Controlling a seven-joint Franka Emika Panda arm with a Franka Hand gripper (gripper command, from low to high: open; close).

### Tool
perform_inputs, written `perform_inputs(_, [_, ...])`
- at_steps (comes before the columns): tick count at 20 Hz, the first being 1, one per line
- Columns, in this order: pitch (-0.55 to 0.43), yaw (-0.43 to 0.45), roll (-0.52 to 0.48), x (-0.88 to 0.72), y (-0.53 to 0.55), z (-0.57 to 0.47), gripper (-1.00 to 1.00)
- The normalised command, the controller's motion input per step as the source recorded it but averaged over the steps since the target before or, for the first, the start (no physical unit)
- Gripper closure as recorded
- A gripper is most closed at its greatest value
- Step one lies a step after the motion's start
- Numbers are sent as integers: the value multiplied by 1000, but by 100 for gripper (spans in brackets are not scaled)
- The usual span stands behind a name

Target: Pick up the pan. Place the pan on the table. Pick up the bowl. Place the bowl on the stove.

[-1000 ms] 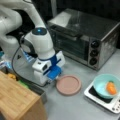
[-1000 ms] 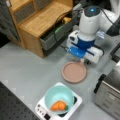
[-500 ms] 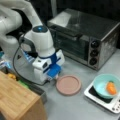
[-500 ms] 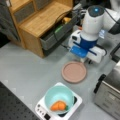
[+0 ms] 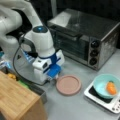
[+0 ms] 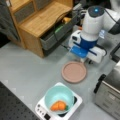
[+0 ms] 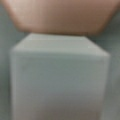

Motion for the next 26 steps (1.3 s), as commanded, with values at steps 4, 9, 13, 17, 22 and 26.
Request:
perform_inputs(4, [-99,54,14,-78,61,-63,100])
perform_inputs(9, [-95,40,15,-61,49,-44,100])
perform_inputs(13, [-93,31,20,-41,38,-41,100])
perform_inputs(17, [-88,30,22,-29,16,-31,100])
perform_inputs(22, [-86,28,19,-18,-1,-27,100])
perform_inputs(26, [-80,33,24,-8,-15,-13,100])
